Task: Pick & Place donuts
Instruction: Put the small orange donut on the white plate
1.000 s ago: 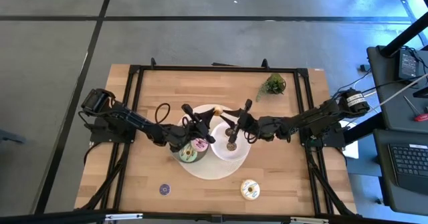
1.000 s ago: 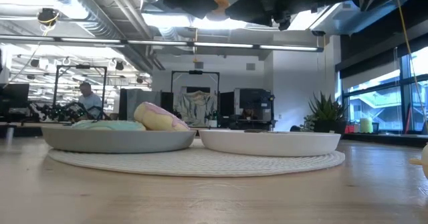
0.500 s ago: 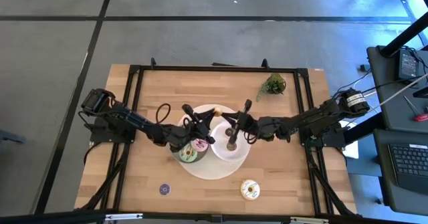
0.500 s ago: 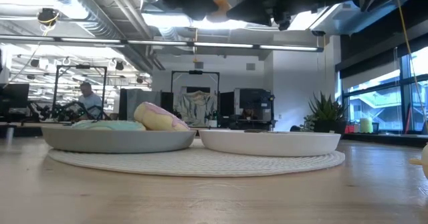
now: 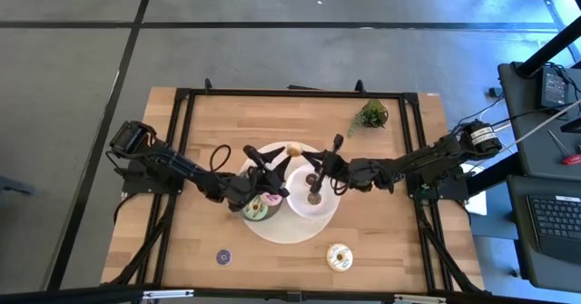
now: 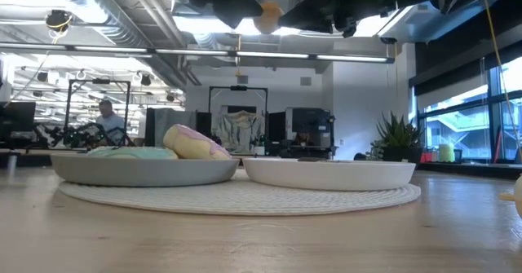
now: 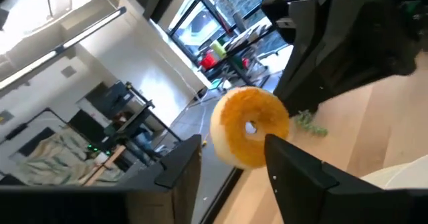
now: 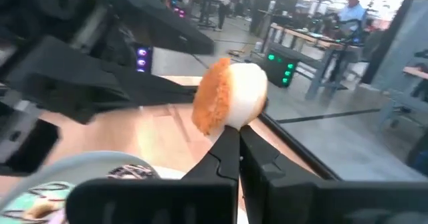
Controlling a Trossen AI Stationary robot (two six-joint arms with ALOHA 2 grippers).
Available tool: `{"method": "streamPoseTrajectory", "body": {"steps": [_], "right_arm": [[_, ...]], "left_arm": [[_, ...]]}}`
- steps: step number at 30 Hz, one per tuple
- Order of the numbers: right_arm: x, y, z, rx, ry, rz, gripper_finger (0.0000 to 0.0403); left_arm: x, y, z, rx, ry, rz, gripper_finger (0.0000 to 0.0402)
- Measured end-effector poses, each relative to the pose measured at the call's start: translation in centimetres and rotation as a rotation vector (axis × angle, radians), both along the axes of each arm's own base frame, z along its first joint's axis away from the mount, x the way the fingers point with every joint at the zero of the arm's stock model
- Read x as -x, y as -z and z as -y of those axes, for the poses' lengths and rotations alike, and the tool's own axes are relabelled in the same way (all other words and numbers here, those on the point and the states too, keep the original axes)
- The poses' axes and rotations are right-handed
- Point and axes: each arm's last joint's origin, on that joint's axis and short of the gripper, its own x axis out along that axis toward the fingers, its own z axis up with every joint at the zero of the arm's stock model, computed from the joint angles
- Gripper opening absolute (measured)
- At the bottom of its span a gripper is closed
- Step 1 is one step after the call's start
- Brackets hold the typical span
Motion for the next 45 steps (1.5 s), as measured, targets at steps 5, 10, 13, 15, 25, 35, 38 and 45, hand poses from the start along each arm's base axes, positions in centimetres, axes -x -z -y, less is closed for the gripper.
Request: {"method": "streamPoseTrajectory", "body": {"steps": [5, 10, 13, 15, 25, 35, 38, 45], "right_arm": [[0.9, 0.5, 0.3, -0.138, -0.044, -0.095, 0.0003], [3.1, 2.1, 2.4, -0.445, -0.101, -0.384, 0.0002], [4.2, 3.0, 3.4, -0.615, -0.195, -0.558, 0.0002], [4.6, 3.3, 3.8, -0.698, -0.282, -0.637, 0.0002], [6.0, 5.4, 6.3, -0.885, -0.378, -0.725, 0.0004], [6.6, 7.6, 6.6, -0.933, -0.319, -0.679, 0.0005], [6.5, 8.4, 6.6, -0.937, -0.315, -0.675, 0.0005], [6.3, 9.0, 6.5, -0.971, -0.324, -0.664, 0.0005]], "left_arm": [[0.4, 0.0, 0.8, -0.007, -0.038, -0.011, 0.0182], [0.5, 0.0, 1.0, -0.006, -0.045, -0.010, 0.0186], [0.5, 0.0, 0.8, -0.006, -0.047, -0.009, 0.0183], [0.4, 0.0, 0.7, -0.004, -0.051, -0.007, 0.0181], [0.4, 0.0, 0.8, 0.010, -0.034, 0.011, 0.0180], [0.4, 0.0, 0.8, 0.009, -0.029, 0.011, 0.0180], [0.4, 0.0, 0.8, 0.010, -0.029, 0.011, 0.0180], [0.4, 0.0, 0.8, 0.009, -0.026, 0.011, 0.0180]]}}
